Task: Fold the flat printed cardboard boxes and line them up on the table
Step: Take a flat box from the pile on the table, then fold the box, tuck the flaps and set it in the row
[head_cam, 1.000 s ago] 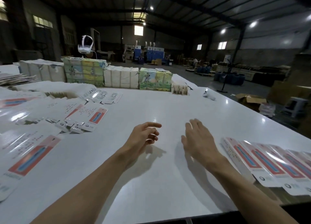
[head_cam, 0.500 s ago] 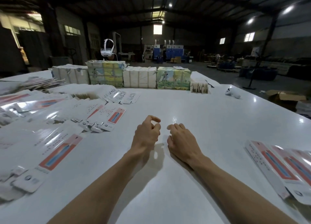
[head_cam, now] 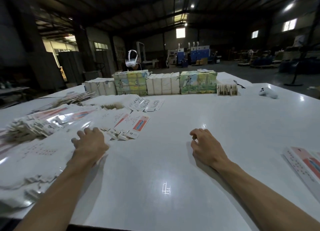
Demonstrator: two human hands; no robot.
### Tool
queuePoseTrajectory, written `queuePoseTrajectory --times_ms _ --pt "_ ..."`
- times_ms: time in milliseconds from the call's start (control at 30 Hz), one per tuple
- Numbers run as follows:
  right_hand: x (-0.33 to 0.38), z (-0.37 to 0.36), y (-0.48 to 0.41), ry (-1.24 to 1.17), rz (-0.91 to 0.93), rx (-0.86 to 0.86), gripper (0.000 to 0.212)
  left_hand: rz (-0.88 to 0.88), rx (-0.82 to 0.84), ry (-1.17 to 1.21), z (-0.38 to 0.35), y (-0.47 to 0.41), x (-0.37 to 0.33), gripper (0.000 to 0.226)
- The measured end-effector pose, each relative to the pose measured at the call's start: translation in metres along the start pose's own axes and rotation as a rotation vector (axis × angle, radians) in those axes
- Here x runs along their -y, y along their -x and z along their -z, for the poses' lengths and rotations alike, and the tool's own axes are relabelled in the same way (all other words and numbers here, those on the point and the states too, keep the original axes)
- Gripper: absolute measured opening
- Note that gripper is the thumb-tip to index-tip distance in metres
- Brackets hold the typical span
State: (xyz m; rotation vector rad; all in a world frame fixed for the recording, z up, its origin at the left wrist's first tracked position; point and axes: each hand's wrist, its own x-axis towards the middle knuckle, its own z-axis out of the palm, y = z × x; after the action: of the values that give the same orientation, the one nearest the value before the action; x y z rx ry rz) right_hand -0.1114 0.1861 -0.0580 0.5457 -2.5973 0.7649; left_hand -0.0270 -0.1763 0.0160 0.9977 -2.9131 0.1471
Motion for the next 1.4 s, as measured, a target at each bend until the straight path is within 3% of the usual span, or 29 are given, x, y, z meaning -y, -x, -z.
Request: queuePoseTrajectory --times_ms 100,300,500,633,767,833,933,1067,1133,1200,1300,1400 --pt "0.001 0.001 0.001 -0.03 -0.001 -0.012 0.034 0.058 0.063 -0.003 -0.003 -0.004 0.018 0.106" --pt "-0.001 0.003 0.003 -0.093 -0.022 -0.029 0.033 0.021 0.046 0.034 0.007 -0.009 0.03 0.1" --pt "-0.002 0.003 0.002 -0.111 -0.028 -0.008 0.032 -0.114 0.061 0.194 0.015 -0.022 0.042 0.048" --pt "-0.001 0.002 0.0 -0.12 -0.017 -0.011 0.031 -0.162 -0.051 0.344 0.035 -0.026 0.032 0.038" --pt "-0.001 0.003 -0.001 -0.15 -0.019 -0.011 0.03 -0.336 -0.003 0.702 0.053 -0.013 -0.008 0.031" --pt "-0.001 0.004 0.0 -0.202 -0.03 -0.026 0.029 -0.422 0.115 0.877 0.053 -0.003 -0.038 0.028" --pt "0.0 0.007 -0.001 -0.327 -0.041 -0.132 0.026 -0.483 0.411 1.058 0.041 0.016 -0.091 0.036" --pt "0.002 0.017 -0.007 -0.459 -0.063 -0.321 0.025 -0.439 0.858 1.438 0.016 0.042 -0.152 0.033" --pt "0.0 0.021 -0.01 -0.503 -0.074 -0.373 0.027 -0.54 1.009 1.496 0.005 0.054 -0.174 0.032" --pt "-0.004 0.023 -0.011 -0.487 -0.053 -0.378 0.029 -0.603 1.031 1.466 -0.007 0.066 -0.188 0.034" --pt "-0.01 0.021 -0.009 -0.463 -0.007 -0.252 0.031 -0.576 1.024 1.41 -0.021 0.082 -0.197 0.062" --pt "-0.008 0.018 -0.008 -0.449 0.024 -0.104 0.028 -0.599 0.967 1.537 -0.026 0.085 -0.201 0.073"
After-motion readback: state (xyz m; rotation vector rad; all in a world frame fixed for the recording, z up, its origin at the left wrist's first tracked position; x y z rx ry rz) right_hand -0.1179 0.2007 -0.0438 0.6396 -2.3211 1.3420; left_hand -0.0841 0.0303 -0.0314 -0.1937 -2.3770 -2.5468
